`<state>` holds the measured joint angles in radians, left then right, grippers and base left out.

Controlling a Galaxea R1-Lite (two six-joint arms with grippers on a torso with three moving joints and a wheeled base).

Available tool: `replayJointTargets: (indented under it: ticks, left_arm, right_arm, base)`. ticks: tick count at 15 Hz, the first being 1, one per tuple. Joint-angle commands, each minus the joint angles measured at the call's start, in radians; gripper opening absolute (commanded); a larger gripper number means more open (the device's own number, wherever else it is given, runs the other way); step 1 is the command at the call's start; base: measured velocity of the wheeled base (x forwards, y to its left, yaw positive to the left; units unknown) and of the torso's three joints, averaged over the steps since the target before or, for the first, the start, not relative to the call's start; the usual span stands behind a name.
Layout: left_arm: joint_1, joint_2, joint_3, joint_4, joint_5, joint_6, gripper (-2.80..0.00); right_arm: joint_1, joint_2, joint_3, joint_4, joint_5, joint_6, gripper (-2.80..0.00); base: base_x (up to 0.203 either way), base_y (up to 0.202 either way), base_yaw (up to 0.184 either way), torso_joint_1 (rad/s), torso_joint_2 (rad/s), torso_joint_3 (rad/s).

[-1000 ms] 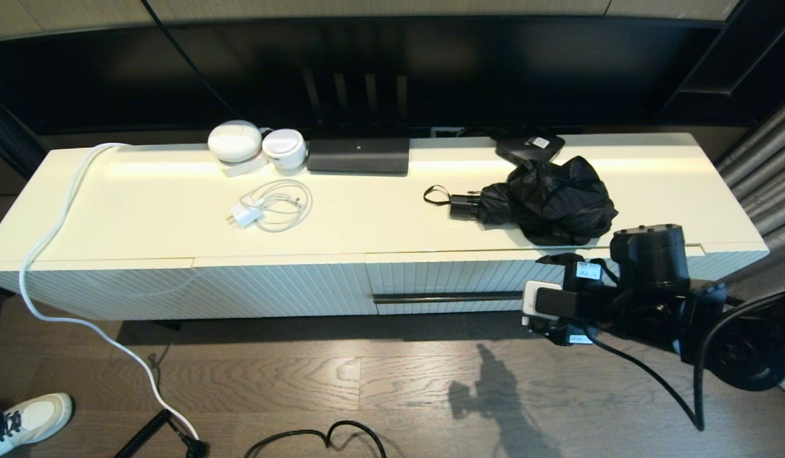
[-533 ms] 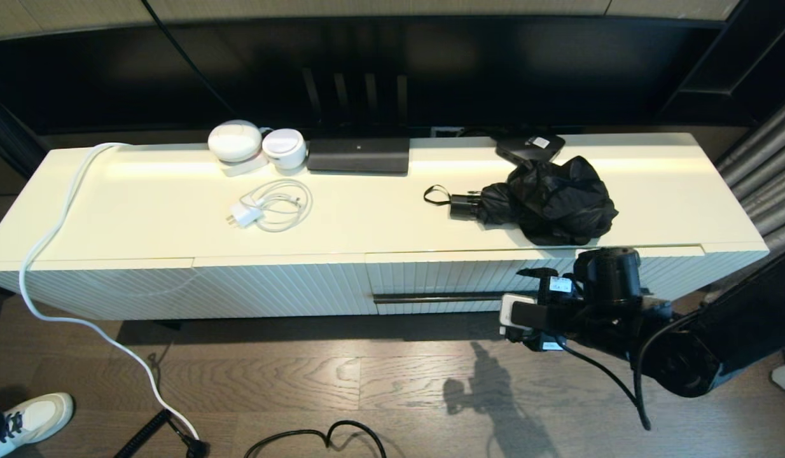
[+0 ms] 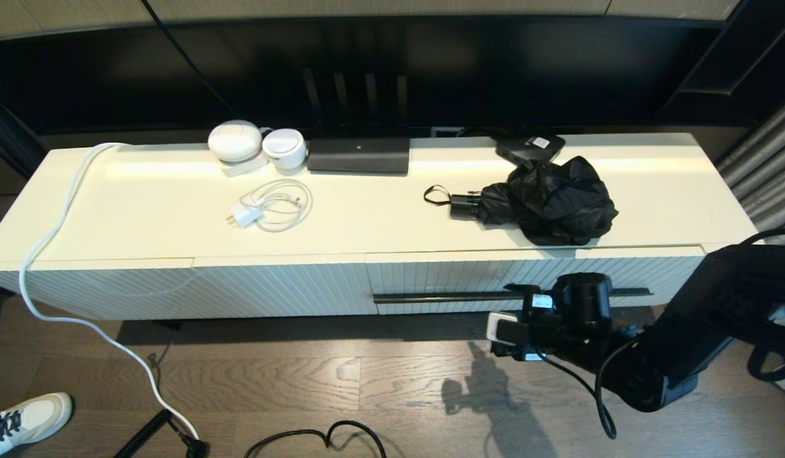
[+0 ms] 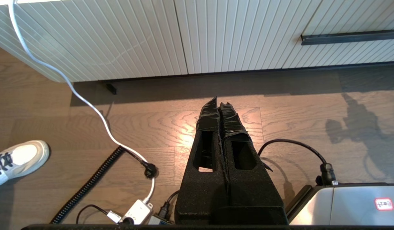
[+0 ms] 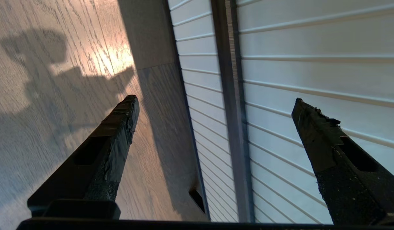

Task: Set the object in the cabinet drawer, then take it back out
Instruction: Open the drawer

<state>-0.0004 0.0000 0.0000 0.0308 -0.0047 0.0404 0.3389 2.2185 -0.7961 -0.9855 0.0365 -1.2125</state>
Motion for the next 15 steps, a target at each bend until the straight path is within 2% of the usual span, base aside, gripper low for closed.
replayJointTargets:
  ticks: [1, 15]
  left_arm:
    - [0.000, -0.002, 0.000, 0.000, 0.000, 0.001, -2.80]
    - [0.000, -0.002, 0.000, 0.000, 0.000, 0.001, -2.80]
  right_arm:
    - [0.000, 0.059, 0.004, -0.021, 0.002, -0.007, 0.00]
    - [-0.011, 0.189, -0.115, -0.068, 0.005, -0.006, 0.00]
  base:
    - [0.000, 0.000, 0.000, 0.000, 0.00, 0.000]
    - [0.000, 0.000, 0.000, 0.000, 0.00, 0.000]
